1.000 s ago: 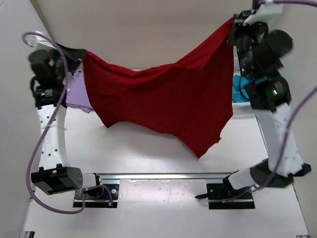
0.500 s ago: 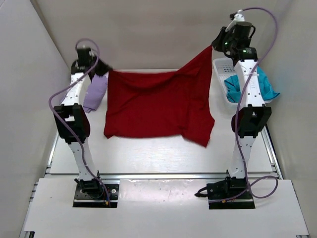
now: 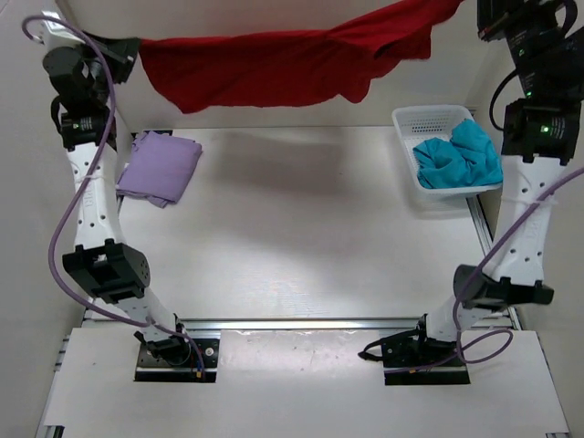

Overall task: Fold and stack the t-shirts
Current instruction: Flatten out the tshirt

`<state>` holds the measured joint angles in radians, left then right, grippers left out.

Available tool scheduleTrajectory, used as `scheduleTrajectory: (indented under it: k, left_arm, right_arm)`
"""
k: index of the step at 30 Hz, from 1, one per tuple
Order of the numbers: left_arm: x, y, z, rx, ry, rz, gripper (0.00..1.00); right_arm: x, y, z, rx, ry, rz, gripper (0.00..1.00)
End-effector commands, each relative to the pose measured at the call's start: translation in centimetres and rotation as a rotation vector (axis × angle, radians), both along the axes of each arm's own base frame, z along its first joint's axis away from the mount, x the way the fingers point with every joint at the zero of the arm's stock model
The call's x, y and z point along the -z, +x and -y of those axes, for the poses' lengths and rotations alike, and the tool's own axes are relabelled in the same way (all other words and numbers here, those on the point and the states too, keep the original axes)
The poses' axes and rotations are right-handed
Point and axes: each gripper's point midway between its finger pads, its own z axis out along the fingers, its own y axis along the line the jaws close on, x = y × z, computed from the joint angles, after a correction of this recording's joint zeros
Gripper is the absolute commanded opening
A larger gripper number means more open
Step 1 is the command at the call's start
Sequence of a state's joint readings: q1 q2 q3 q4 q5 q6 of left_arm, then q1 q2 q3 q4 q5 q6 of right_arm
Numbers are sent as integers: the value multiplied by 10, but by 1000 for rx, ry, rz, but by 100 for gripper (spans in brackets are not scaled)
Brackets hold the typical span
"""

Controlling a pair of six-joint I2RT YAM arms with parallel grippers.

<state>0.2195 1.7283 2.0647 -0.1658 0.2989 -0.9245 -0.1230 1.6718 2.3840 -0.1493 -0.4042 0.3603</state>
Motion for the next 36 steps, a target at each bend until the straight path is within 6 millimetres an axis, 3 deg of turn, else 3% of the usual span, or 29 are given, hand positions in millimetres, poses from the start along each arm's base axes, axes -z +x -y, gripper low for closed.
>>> scheduleTrajectory:
  k: [1, 2, 3, 4, 6, 7, 8, 9, 10, 12, 13, 15, 16, 17, 18, 20, 21, 22, 23, 25, 28, 31, 34, 36]
  left_arm:
    - [73, 19, 0, -8, -5, -155, 0]
    - [94, 17, -4, -36, 4, -189, 0]
    - [105, 12, 1, -27, 12, -201, 0]
    - [118, 9, 0, -30, 13, -220, 0]
    - [159, -7, 3, -38, 14, -269, 0]
    - [188, -18, 1, -66, 24, -317, 0]
    - [204, -23, -5, -98, 39, -343, 0]
    - [231, -38, -5, -111, 52, -390, 0]
    - [244, -44, -4, -122, 53, -399, 0]
    - [299, -75, -2, -122, 27, -479, 0]
    - [329, -91, -1, -121, 12, -521, 0]
    - [361, -117, 1, -108, -15, -577, 0]
    - [383, -135, 8, -94, -12, -616, 0]
    - [398, -148, 8, -97, -9, -647, 0]
    - [403, -161, 10, -82, 0, -664, 0]
    - [426, -191, 16, -60, -1, -711, 0]
    - [419, -197, 13, -65, 24, -683, 0]
    - [428, -213, 16, -58, 37, -718, 0]
    - [425, -221, 20, -51, 54, -711, 0]
    - [421, -232, 24, -31, 100, -709, 0]
    - [413, -243, 27, -25, 165, -703, 0]
    - [422, -253, 28, -18, 181, -738, 0]
    - [438, -261, 30, 8, 119, -766, 0]
    - [444, -259, 34, 24, 88, -766, 0]
  right_arm:
    - [106, 63, 17, 67, -24, -287, 0]
    - [127, 57, 19, 76, -36, -333, 0]
    - [125, 43, 16, 79, -47, -318, 0]
    - [174, 52, 19, 87, -32, -420, 1]
    - [228, 39, 14, 84, -45, -489, 0]
    - [233, 26, 14, 102, -47, -496, 0]
    - [276, 26, 17, 114, -42, -583, 0]
    - [306, 16, 17, 106, -27, -640, 0]
    - [322, 10, 15, 97, -26, -670, 0]
    - [376, -16, 14, 119, -34, -781, 0]
    - [386, -29, 13, 120, -24, -811, 0]
    - [428, -58, 6, 105, -22, -917, 0]
    - [434, -76, 2, 97, -15, -949, 0]
    - [449, -88, 0, 89, -9, -994, 0]
    - [462, -111, -5, 73, 2, -1043, 0]
    - [470, -141, -13, 49, 12, -1079, 0]
    - [477, -160, -17, 46, 11, -1099, 0]
    - [484, -177, -17, 53, 5, -1116, 0]
    - [477, -188, -19, 56, 5, -1088, 0]
    - [495, -218, -27, 42, -7, -1191, 0]
    - [508, -240, -36, 40, -21, -1253, 0]
    - [491, -261, -35, 77, 24, -1220, 0]
    - [473, -282, -18, 166, 97, -1198, 0]
    - [481, -294, -21, 150, 154, -1227, 0]
